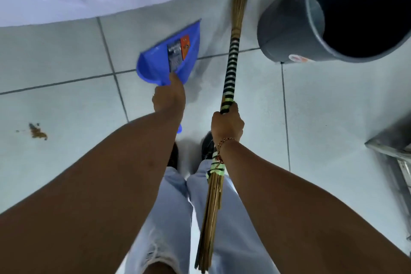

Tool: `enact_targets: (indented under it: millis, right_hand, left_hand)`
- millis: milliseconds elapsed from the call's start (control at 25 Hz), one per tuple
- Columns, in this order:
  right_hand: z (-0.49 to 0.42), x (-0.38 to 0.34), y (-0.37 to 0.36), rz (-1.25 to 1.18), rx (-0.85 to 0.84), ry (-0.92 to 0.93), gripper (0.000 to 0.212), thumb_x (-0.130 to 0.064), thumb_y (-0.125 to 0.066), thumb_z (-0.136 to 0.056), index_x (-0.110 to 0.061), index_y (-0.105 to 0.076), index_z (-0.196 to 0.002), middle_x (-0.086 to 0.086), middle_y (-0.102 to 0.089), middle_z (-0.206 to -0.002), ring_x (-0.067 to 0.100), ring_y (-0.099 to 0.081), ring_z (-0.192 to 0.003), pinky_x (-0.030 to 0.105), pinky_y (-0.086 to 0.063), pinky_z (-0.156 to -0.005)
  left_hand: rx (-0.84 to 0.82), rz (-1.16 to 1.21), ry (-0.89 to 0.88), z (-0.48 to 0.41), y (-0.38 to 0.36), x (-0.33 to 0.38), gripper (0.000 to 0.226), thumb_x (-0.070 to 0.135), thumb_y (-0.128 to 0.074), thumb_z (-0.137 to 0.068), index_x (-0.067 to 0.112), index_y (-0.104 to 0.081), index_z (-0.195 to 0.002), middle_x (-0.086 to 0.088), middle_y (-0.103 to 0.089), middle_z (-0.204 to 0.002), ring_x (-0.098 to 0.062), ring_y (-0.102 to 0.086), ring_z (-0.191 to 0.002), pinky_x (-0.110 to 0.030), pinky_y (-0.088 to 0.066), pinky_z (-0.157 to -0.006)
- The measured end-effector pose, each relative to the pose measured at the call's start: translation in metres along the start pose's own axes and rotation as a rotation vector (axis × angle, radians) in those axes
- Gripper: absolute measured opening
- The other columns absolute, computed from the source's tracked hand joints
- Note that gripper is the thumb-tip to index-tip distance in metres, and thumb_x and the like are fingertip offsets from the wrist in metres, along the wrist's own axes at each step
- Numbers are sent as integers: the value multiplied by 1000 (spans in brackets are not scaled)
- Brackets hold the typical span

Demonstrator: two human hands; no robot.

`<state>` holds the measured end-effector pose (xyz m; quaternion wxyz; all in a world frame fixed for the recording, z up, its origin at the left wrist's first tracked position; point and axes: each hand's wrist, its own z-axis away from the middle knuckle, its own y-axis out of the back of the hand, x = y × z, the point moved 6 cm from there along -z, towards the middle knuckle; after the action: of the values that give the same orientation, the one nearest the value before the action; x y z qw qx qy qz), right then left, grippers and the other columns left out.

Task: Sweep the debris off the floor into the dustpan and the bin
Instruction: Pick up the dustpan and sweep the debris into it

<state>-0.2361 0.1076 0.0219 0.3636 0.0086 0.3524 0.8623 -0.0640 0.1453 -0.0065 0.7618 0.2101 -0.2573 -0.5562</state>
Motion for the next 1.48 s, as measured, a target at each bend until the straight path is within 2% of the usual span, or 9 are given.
enact_targets:
  millis: [120,320,520,680,800,960,1080,1200,1480]
  right_hand:
    - [74,-26,-11,-57,-85,-5,41,-41,-41,-95,-10,-54,-117,16,-67,-109,38,-61,-102,39,-50,-86]
    - [175,-60,-46,123,-330,87,51,-42,-40,-95,1,-63,-110,22,-68,-109,39,-66,-98,45,-54,-89]
    - [259,-90,-74,262,-301,319,35,-30,-50,-91,-2,-61,-111,18,-68,-110,37,-66,-96,42,-57,-84]
    - [312,-111,-123,310,-292,418,37,-30,-48,-90,-5,-56,-116,19,-62,-116,39,-63,-101,49,-55,-87]
    - [337,-108,-160,331,-257,418,43,-38,-44,-94,-3,-58,-116,18,-62,-118,37,-62,-103,42,-54,-88]
    - [336,-83,-201,446,-170,498,34,-23,-47,-95,1,-54,-118,19,-62,-120,36,-59,-109,38,-47,-89]
    - [310,-44,-252,464,-143,519,34,-21,-45,-95,-5,-44,-124,19,-58,-120,38,-57,-108,39,-46,-86]
    - [270,0,-302,558,-118,474,36,-32,-41,-96,-8,-48,-121,19,-60,-116,37,-57,-106,38,-44,-83]
    - [209,55,-361,836,-174,554,39,-5,-49,-88,-1,-40,-126,20,-56,-120,37,-58,-108,39,-47,-87]
  left_hand:
    - [-22,4,-101,36,73,-29,76,66,-34,-87,-3,-57,-113,-22,-67,-111,-36,-63,-102,-33,-47,-87]
    - [37,132,-265,79,191,-73,43,33,-55,-91,1,-46,-117,-19,-61,-115,-37,-57,-105,-37,-45,-84]
    - [169,257,-237,70,288,-116,39,18,-51,-91,-2,-39,-123,-23,-57,-121,-39,-54,-111,-40,-44,-90]
    - [230,373,-230,61,345,-156,32,17,-56,-85,2,-44,-111,-10,-56,-93,-35,-58,-102,-33,-40,-74]
    - [257,394,-263,49,375,-199,34,30,-53,-89,5,-45,-109,4,-54,-83,-32,-58,-101,-30,-37,-72]
    - [264,235,-303,10,373,-264,54,45,-42,-94,8,-37,-133,-11,-55,-129,-31,-53,-117,-42,-45,-92]
    - [340,-15,-259,-48,352,-334,47,35,-45,-95,3,-40,-128,-19,-53,-124,-38,-53,-113,-47,-44,-92]
    - [249,-143,-115,-110,314,-419,49,30,-47,-95,-5,-37,-128,-26,-50,-124,-42,-52,-112,-51,-42,-94]
    - [67,-175,118,-196,262,-503,55,20,-51,-93,-5,-25,-134,-24,-40,-135,-37,-40,-127,-52,-35,-102]
